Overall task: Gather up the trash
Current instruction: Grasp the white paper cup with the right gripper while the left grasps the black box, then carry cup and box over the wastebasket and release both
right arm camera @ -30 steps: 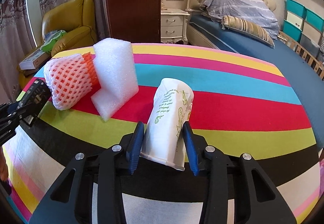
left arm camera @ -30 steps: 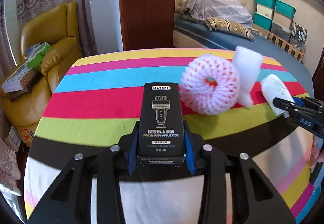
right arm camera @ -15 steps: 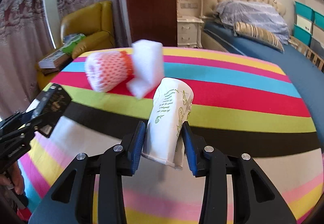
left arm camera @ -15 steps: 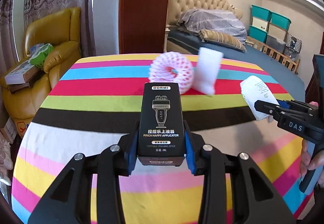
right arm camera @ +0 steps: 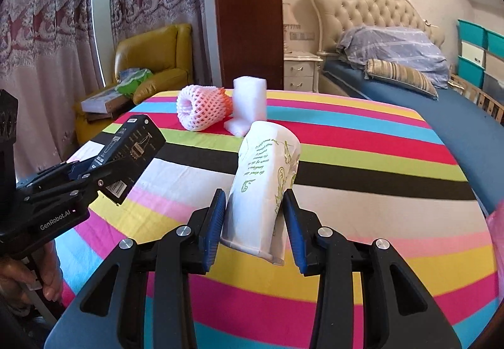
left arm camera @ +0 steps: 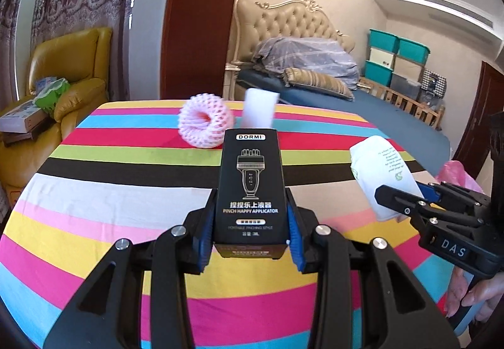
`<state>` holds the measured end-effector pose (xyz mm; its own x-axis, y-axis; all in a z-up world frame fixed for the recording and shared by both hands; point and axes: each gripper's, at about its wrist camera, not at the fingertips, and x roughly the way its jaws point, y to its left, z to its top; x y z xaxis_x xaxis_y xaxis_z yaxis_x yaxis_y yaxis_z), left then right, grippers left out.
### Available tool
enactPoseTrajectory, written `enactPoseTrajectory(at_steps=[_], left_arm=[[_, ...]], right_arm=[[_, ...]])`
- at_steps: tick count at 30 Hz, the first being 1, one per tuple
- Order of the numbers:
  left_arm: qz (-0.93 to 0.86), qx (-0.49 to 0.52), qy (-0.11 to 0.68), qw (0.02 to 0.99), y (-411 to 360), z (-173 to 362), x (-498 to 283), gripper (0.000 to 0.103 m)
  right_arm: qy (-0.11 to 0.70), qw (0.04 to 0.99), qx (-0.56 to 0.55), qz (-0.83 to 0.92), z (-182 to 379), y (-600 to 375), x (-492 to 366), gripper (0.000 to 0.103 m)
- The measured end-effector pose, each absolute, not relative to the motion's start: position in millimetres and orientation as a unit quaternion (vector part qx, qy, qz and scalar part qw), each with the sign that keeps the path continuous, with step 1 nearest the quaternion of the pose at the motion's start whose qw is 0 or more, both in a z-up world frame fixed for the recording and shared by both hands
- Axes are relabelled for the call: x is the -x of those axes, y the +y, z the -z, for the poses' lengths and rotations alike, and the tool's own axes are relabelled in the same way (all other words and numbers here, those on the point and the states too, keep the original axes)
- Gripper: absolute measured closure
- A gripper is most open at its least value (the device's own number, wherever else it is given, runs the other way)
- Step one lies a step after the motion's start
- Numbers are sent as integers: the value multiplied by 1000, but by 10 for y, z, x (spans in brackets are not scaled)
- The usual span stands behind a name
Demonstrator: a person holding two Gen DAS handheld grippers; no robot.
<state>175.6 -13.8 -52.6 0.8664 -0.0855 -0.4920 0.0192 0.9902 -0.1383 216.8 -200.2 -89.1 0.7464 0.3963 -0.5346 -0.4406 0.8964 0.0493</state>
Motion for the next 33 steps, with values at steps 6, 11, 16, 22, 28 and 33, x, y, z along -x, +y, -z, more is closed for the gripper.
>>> enactPoseTrajectory(at_steps=[6,11,16,22,28,33], left_arm=[[36,51,240,969,-379,474,-1642,65],[40,44,227,972,-469,418,-1593,65],[50,31,220,974,-601,386,-1550,65],[68,13,210,975,-807,326,-1503,65],[93,-4,204,974,-1053,280,-1555,65],[122,-9,199,972,-1298,217,-1602,65]], right_arm=[[269,939,23,-216,892,-2214,-2010,66],[260,944,12,-204,870,-2394,-1904,66],[250,949,5,-190,856,-2566,-1817,66],[244,954,-9,-173,836,-2785,-1774,66],[235,958,-19,-160,815,-3016,-1706,66],[225,963,-17,-145,803,-3193,-1628,66]])
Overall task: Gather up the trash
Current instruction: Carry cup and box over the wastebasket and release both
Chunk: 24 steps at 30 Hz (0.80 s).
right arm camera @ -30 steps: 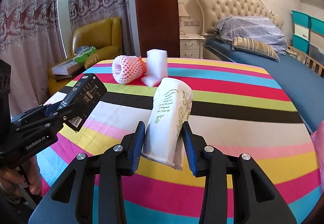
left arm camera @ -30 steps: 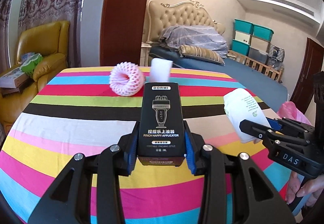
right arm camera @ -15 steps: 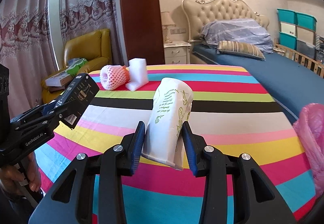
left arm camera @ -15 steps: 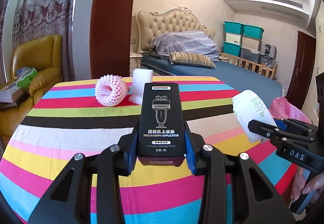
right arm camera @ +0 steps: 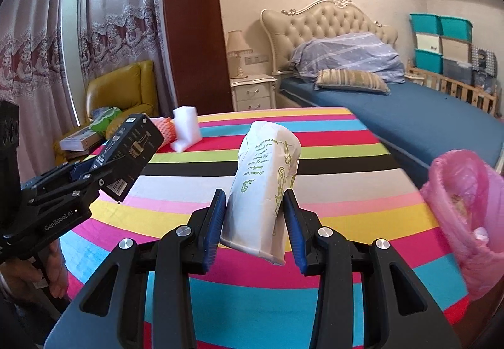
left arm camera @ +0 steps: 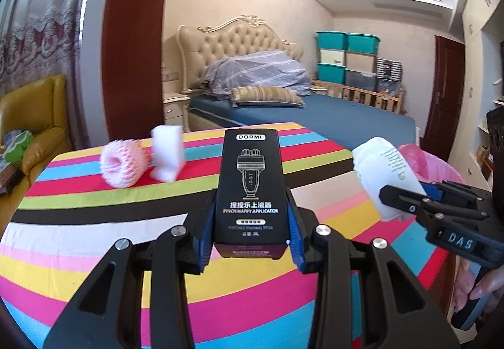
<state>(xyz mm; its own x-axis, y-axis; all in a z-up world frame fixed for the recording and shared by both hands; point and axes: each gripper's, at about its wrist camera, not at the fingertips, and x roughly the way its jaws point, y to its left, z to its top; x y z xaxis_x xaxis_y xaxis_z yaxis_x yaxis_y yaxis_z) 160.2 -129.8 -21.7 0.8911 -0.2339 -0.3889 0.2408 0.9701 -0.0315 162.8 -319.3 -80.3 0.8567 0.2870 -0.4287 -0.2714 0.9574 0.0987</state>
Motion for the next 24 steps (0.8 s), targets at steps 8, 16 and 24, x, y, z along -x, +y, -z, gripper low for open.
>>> enactPoseTrajectory(at_steps=[8,16,24], left_arm=[[179,-46,202,962,-1782,193,-1719,65],[235,-77,199,948,-2368,171,-1830,65],[295,-97,208,928,-3020,180,-1920,65]], right_arm=[[215,970,-21,-108,775,-3559,-1548,66],[210,976,-15,-57,742,-4000,-1418,65],[214,976,-21,1,759,-4653,-1306,65]])
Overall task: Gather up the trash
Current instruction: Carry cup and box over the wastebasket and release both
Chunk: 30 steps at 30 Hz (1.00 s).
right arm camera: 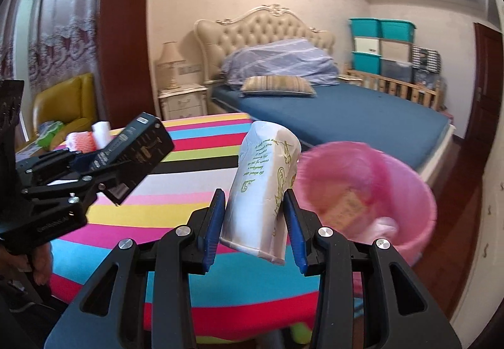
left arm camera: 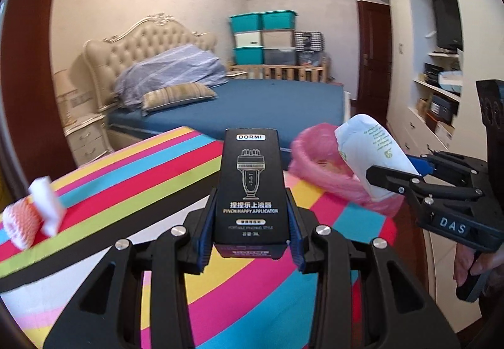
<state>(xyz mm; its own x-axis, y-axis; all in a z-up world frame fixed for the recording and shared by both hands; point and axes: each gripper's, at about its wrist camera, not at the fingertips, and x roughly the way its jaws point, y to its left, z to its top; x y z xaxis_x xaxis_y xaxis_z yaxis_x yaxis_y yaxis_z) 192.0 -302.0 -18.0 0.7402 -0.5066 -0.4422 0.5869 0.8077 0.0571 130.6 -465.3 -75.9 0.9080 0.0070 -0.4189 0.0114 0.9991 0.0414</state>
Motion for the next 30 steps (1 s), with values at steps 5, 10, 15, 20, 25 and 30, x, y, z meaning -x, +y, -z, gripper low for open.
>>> enactPoseTrajectory(at_steps=[5,10,15,20,25,30], left_arm=[[326,-108,204,917,-3457,178,-1956,65],[363,-109,212,901,-3986,173,-2100,65],[387,-108,223,888,-4476,184,-2301,65],[401,-88,243,879,-4847,192,-2588,65],[417,-63,256,870,-5086,184,-2835,64],[398,-44,241,884,-4985,203,-2934,27]], right_arm=[[215,976,-28,30,791,-5094,-1283,65],[223,973,-36,54,841,-5547,-1376,65],[229,970,-51,67,874,-5934,-1536,64],[235,967,-60,74,888,-6190,-1711,64],[235,967,-75,62,876,-6412,-1919,57],[219,969,-93,64,760,-6537,-2013,44]])
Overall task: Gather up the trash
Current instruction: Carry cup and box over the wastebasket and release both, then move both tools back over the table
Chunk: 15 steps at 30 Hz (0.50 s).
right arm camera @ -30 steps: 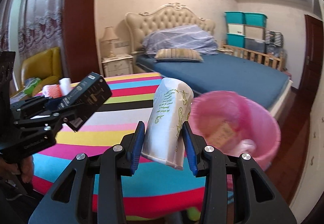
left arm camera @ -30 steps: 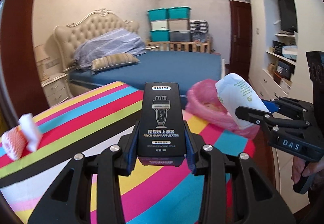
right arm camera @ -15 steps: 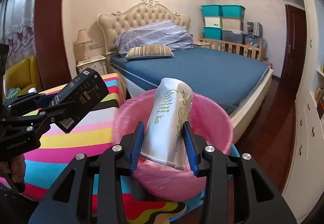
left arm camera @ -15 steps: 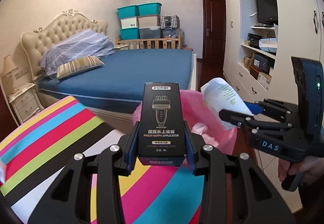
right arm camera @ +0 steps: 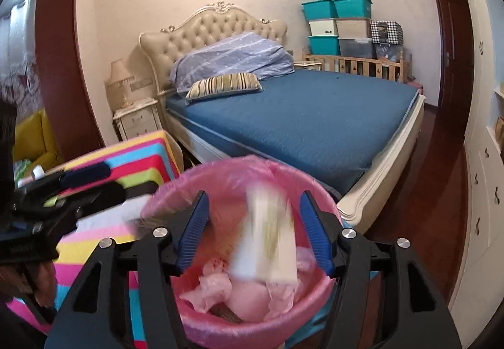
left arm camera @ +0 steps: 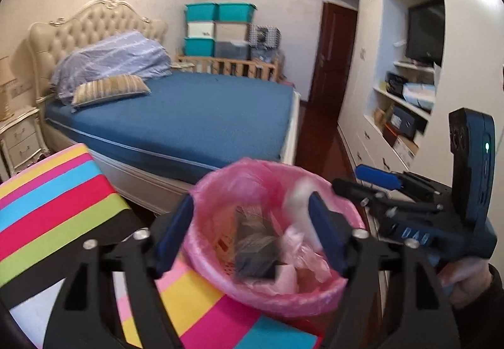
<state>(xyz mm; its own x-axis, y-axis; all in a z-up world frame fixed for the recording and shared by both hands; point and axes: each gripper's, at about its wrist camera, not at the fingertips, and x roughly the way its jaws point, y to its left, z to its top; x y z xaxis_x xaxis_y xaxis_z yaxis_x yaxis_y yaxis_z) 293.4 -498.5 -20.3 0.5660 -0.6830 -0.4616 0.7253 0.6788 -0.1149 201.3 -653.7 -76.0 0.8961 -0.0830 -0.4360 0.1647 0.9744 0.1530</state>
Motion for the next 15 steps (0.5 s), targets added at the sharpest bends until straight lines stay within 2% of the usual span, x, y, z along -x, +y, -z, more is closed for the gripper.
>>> enactPoseTrajectory(at_steps=[4,6,9,15], left_arm=[[380,-55,242,891,-4735,269,-2918,21],[366,-63,234,899,-4551,296,-2888,12],[341,-66,229,909,-4216,304,-2836,5],[277,-77,214,933,-3530,295,-2726,5]], right_arm=[[206,972,-88,67,668,-6458,-1926,42],[201,973,-91,64,635,-6411,-1875,42],[203,973,-87,62,612,-6297,-1835,41],[212,974,-75,37,569,-5914,-1931,38]])
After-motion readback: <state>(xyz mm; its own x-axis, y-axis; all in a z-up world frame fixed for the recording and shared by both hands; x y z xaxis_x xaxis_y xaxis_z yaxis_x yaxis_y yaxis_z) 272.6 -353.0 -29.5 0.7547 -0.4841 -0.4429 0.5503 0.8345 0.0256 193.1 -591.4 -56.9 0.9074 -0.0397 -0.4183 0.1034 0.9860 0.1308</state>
